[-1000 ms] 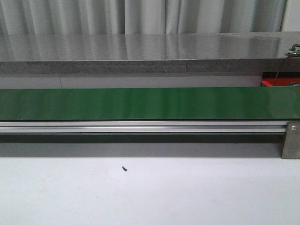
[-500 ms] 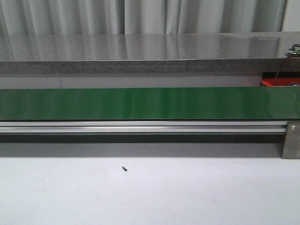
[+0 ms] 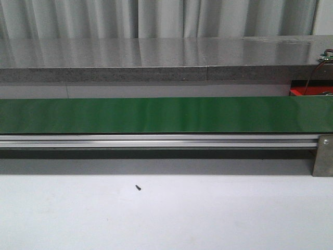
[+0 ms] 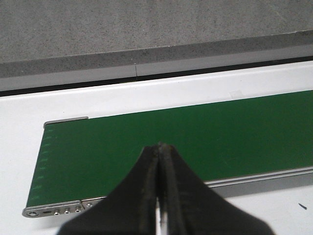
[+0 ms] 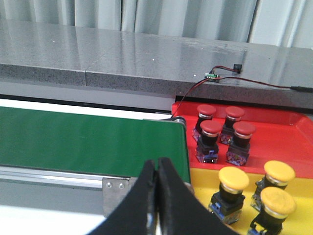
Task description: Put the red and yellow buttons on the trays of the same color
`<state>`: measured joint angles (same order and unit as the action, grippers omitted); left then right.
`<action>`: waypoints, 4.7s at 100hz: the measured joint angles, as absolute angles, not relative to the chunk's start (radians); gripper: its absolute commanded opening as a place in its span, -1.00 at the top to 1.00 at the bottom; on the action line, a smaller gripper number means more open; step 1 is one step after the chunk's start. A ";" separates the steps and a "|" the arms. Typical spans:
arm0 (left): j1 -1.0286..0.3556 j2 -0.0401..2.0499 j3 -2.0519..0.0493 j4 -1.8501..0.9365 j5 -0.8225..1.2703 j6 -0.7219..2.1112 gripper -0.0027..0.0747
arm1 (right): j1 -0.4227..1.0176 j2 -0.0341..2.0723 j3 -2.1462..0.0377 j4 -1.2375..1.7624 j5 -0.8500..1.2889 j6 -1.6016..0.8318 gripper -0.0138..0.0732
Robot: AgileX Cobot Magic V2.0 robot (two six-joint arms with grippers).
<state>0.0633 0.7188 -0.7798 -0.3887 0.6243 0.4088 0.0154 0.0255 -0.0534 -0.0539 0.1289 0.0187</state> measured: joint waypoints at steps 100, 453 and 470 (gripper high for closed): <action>0.063 0.719 -0.780 -0.389 0.624 0.409 0.98 | 0.015 -0.011 0.028 -0.038 0.105 0.021 0.84; -0.022 -0.006 0.007 0.000 0.067 0.000 0.98 | 0.015 -0.011 0.030 -0.038 0.104 0.021 0.84; -0.022 -0.006 0.007 -0.005 0.067 0.000 0.98 | 0.015 -0.011 0.030 -0.038 0.104 0.021 0.84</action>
